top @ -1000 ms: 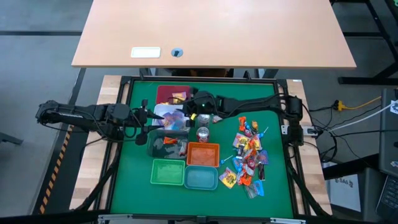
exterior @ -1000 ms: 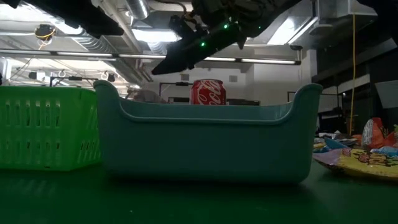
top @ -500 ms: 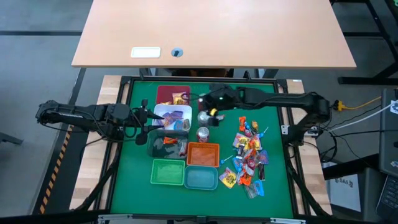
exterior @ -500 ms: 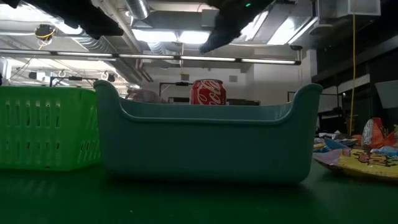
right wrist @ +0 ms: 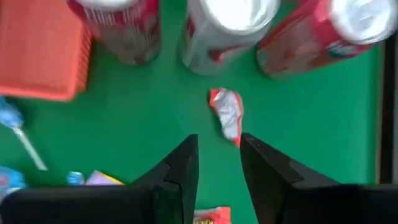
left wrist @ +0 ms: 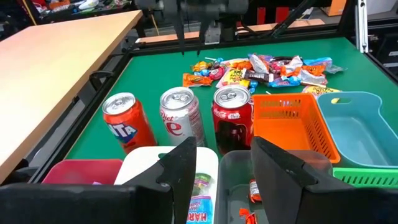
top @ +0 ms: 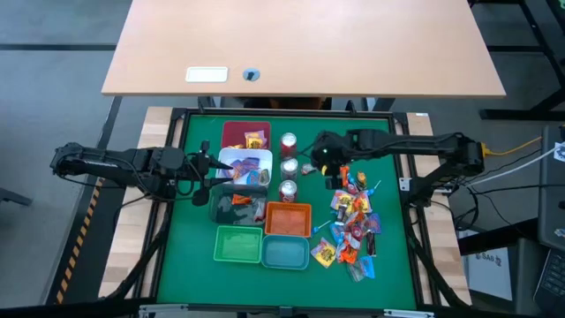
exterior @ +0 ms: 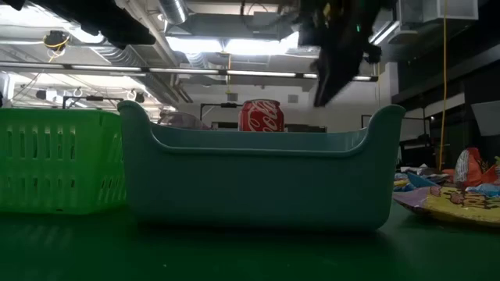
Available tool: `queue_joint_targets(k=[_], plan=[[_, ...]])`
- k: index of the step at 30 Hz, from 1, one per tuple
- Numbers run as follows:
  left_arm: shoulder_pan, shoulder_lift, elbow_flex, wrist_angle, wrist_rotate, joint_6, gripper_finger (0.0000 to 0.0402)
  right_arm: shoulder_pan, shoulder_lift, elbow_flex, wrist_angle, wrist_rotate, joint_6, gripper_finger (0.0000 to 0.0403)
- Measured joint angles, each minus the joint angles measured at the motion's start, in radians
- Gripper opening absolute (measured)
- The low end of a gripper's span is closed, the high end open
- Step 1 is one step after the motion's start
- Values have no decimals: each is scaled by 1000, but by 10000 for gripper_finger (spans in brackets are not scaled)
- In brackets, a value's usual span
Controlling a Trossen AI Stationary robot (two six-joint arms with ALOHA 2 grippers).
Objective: Sort candy
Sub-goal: Put the orange chocolate into the black bin
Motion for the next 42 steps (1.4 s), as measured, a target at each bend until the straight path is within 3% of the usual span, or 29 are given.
queue_joint_targets(k=[7,19,26,32,37,42], plan=[[0,0,0,0,0,0,144,-26,0,-217,279,39,-46,117],[0,0,0,0,0,1,144,-64,0,-372,530,59,-83,117],[0,0,0,1,0,1,144,-64,10,-420,607,51,-84,117],[0,0,0,1,0,2,144,-64,95,-421,649,52,-85,117],[0,0,0,1,0,2,144,-64,165,-421,717,139,-89,117],[0,0,0,1,0,2,144,-64,194,-419,718,155,-90,117]])
